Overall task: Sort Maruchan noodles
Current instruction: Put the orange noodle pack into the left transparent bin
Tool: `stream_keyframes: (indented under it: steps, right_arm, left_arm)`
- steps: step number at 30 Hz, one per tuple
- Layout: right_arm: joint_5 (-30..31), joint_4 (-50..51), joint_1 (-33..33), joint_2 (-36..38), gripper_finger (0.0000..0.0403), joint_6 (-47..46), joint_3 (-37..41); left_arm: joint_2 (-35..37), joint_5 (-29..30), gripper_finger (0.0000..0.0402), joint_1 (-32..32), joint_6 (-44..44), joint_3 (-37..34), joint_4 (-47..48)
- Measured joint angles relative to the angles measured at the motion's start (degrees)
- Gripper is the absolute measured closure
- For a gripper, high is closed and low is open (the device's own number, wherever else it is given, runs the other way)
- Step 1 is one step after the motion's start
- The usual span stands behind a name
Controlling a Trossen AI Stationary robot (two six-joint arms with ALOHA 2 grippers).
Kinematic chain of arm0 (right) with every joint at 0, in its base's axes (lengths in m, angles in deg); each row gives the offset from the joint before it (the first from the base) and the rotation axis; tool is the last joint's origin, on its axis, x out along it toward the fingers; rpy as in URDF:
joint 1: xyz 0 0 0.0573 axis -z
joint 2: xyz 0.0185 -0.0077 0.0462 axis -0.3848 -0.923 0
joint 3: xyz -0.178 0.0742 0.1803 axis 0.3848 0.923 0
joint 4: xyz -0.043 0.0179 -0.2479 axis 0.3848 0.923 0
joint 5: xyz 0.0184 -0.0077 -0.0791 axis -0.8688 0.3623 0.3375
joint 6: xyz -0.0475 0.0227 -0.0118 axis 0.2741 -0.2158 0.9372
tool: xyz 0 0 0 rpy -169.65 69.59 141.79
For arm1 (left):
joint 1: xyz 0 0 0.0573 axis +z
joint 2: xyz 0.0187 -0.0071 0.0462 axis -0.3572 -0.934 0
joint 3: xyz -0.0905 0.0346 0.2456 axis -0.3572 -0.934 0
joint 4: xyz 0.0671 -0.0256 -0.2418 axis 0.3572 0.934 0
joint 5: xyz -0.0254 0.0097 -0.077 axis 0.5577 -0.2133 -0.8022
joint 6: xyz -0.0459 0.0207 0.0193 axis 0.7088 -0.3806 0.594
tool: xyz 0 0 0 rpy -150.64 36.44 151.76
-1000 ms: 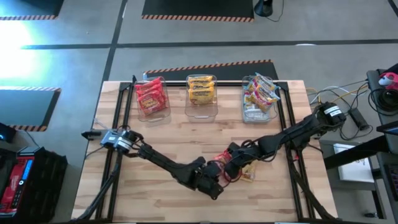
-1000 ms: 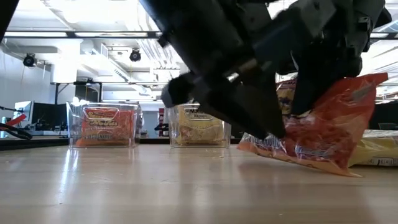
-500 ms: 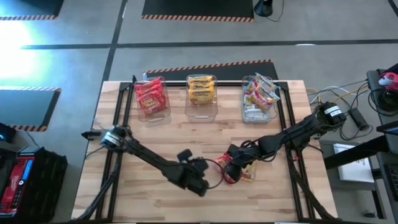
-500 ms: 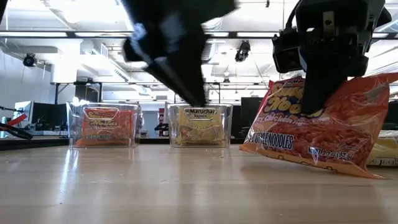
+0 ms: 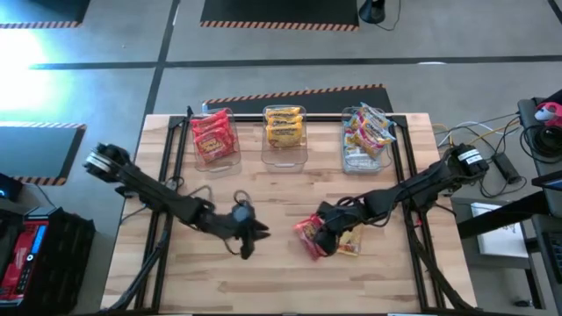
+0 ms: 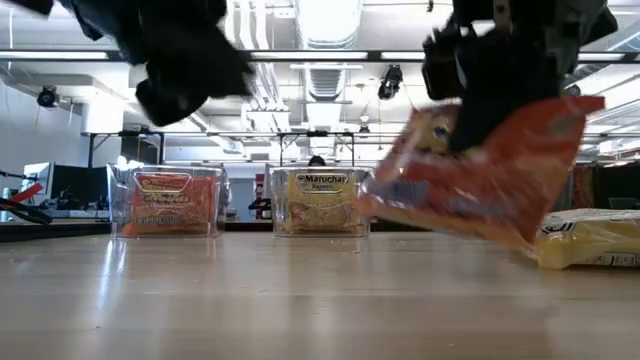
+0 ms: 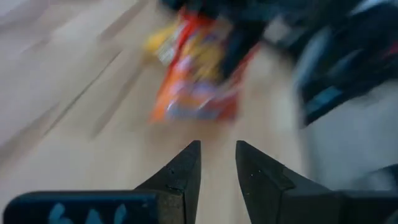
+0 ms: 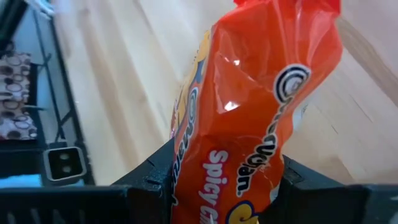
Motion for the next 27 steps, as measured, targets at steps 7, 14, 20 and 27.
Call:
stream_keyframes:
  steps: [7,14,20,27]
  right_arm:
    - [-0.2,1.3,0.4,0.0,0.0266,6.0,-4.4]
    - [-2.1,8.7,4.0,0.0,0.0266,14.9,-8.1]
    - [-4.4,14.3,9.3,0.0,0.0266,27.0,-11.2]
    - [-9.3,20.1,15.1,0.0,0.0266,39.5,-16.6]
  left_arm:
    - [1.7,-1.5,0.0309,2.0,-2.0,-10.3,-26.1]
    - [1.6,-2.0,0.0248,2.7,-4.2,-8.8,-23.3]
    - [1.6,-2.0,0.018,5.0,-9.4,-7.0,-22.3]
    - [1.6,-1.9,0.0123,11.2,-17.9,-5.4,-20.8]
